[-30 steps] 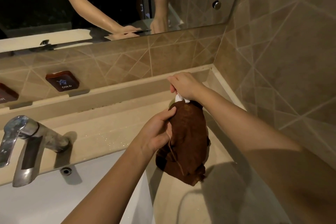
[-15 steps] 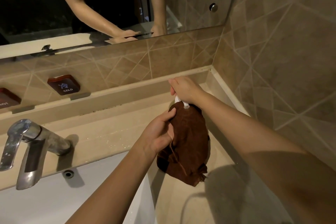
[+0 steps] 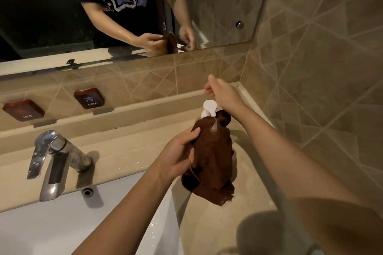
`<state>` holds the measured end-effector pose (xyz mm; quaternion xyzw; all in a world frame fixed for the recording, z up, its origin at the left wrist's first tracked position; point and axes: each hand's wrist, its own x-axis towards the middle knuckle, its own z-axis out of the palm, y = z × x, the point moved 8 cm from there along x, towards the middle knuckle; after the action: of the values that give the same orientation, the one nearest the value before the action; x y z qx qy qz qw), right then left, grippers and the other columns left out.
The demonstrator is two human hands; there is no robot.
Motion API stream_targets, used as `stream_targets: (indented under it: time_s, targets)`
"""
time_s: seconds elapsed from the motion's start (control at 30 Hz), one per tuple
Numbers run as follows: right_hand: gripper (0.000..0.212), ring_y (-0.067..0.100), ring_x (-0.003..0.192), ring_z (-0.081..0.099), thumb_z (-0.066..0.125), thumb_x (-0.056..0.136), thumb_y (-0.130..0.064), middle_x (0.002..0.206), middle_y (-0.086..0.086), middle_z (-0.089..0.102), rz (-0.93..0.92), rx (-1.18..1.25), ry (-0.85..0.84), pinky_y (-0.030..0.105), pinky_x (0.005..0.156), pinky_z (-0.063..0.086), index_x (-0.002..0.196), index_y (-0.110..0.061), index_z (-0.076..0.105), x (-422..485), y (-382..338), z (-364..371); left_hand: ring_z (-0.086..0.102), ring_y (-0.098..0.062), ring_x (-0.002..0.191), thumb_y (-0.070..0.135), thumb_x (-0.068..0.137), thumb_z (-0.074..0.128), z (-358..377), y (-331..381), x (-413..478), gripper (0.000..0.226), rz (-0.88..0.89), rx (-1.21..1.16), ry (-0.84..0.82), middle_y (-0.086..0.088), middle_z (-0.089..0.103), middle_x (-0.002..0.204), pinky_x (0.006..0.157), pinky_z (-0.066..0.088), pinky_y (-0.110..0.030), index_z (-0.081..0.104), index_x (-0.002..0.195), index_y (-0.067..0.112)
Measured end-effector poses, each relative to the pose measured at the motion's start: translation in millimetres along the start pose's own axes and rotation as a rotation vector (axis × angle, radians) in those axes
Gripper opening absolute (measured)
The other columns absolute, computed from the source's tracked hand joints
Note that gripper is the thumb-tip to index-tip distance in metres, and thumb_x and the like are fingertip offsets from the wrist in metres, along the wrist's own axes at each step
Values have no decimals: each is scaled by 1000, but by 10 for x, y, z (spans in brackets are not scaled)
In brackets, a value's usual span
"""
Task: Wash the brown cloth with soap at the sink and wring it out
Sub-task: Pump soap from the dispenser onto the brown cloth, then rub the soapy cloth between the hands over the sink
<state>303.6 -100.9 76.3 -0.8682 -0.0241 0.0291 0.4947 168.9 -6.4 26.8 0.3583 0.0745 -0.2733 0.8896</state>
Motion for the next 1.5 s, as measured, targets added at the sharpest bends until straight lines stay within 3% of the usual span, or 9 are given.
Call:
stream_targets:
  time_s: [0.07,0.23,0.33,0.43,0.63,1.0,1.17,1.3,1.5]
  targets:
    - [38,6,91,58,32,97,-39,93,-8,64,-103,55,64,26,91,43,95,-17,63,-322,-102,-217,71,-20,81,12,84,53,38,68,-97,33,35,92,-23,-12,72,94,66,57,-26,61,115,3]
    - [59,-17,89,56,23,83,-59,98,-14,67,-146,44,-347,-5,77,34,92,-22,69,-1123,-285,-196,63,-26,93,17,85,52,262,288,-425,37,156,403,-74,-17,66,103,78,52,-29,62,116,-2]
    - [68,3,78,58,37,80,-58,86,8,66,-153,23,-479,13,78,42,90,3,65,-1393,-372,-211,67,-18,82,18,87,51,409,454,-690,28,239,508,-88,-9,71,90,70,53,-23,69,104,5]
    - [47,19,75,52,62,81,-47,78,9,54,-190,83,-496,31,72,41,80,0,62,-1558,-544,-216,69,-18,85,20,95,50,438,563,-962,22,258,707,-26,-7,74,91,76,56,-26,70,102,13]
    - [27,1,55,53,55,90,-30,58,-14,54,-199,112,-465,14,53,40,64,-26,61,-1794,-794,39,66,-21,90,32,98,43,181,773,-1471,33,396,1302,369,-6,72,93,86,50,-40,69,100,12]
    - [28,14,58,53,42,96,-31,61,-3,56,-493,-82,80,28,54,42,73,-18,53,-2419,-1479,908,67,-24,83,32,100,38,-102,637,-2166,36,587,749,705,-10,70,82,80,55,-42,68,86,16]
    - [32,15,53,52,40,95,-30,57,-3,54,-627,-82,78,33,50,44,72,-13,54,-2664,-1653,1190,59,-17,63,29,99,44,-290,729,-2362,37,588,622,723,1,60,60,63,46,-33,61,69,16]
    - [33,15,51,47,42,95,-29,52,-8,46,-506,11,126,36,51,40,63,-20,46,-2459,-1675,1252,59,-25,75,28,99,42,-299,778,-2514,34,629,659,685,-10,61,73,71,47,-40,64,82,9]
    - [32,8,51,49,43,95,-29,54,-15,44,-639,50,35,21,49,38,70,-15,55,-2758,-2008,1574,63,-13,65,29,99,44,-529,988,-2782,35,633,556,695,0,64,64,58,50,-25,65,72,18]
